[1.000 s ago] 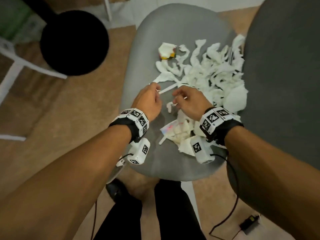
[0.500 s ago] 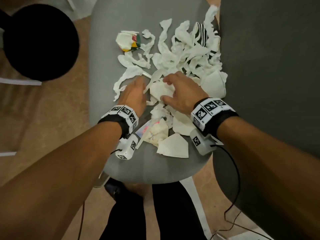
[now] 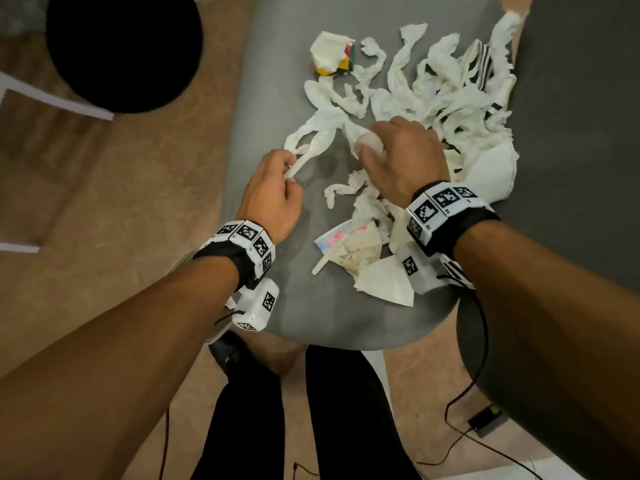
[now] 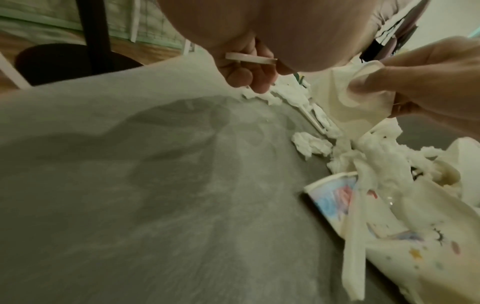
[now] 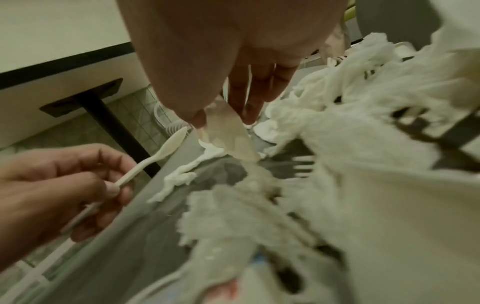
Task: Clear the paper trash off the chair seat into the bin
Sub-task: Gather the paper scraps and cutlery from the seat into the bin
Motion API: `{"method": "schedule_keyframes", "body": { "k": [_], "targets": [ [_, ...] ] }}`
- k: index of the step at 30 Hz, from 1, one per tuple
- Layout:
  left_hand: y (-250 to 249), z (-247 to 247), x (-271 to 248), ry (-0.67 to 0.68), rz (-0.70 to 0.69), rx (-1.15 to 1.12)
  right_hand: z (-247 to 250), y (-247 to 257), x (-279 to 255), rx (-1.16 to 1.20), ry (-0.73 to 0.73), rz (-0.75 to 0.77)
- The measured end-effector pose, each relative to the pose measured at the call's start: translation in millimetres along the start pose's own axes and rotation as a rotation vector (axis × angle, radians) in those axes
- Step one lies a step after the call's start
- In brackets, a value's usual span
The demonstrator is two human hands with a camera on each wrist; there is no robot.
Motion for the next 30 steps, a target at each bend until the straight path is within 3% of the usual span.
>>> {"method": "schedule_keyframes", "body": {
  "k": [4, 8, 12, 16, 20, 24, 30],
  "targets": [
    [28, 27, -16, -0.055, 0.082, -0.033, -7, 57, -6, 0.181, -0.033, -0.002],
    [70, 69, -50, -0.175, 0.225, -0.076, -34, 135, -26, 0.212, 0.001, 0.071],
    [136, 108, -101, -0.289, 0.360, -0.083, -72, 214, -56, 0.363, 0.110, 0.083],
    [214, 122, -163, -0.224, 0.471, 0.020, -129, 274, -93, 0.322, 0.301, 0.134],
    [266, 120, -214, -0.103, 0.583, 0.071, -189, 289, -125, 0.186, 0.499, 0.115],
    [283, 112, -235, -0.002, 0.706, -0.027, -225, 280, -146, 0.064, 0.693, 0.105],
    [284, 109, -224, 0.092, 0.712, -0.073, -223, 278, -144, 0.131, 0.730, 0.100]
  ]
}}
Point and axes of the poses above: each hand's wrist, its own x-axis towards the middle knuckle, its own z-axis out of the back of the hand, y = z × x, the point moved 6 cm from there along x, towards the middle knuckle, and after that the axes turned 7 degrees about -y, right-handed, at the moved point
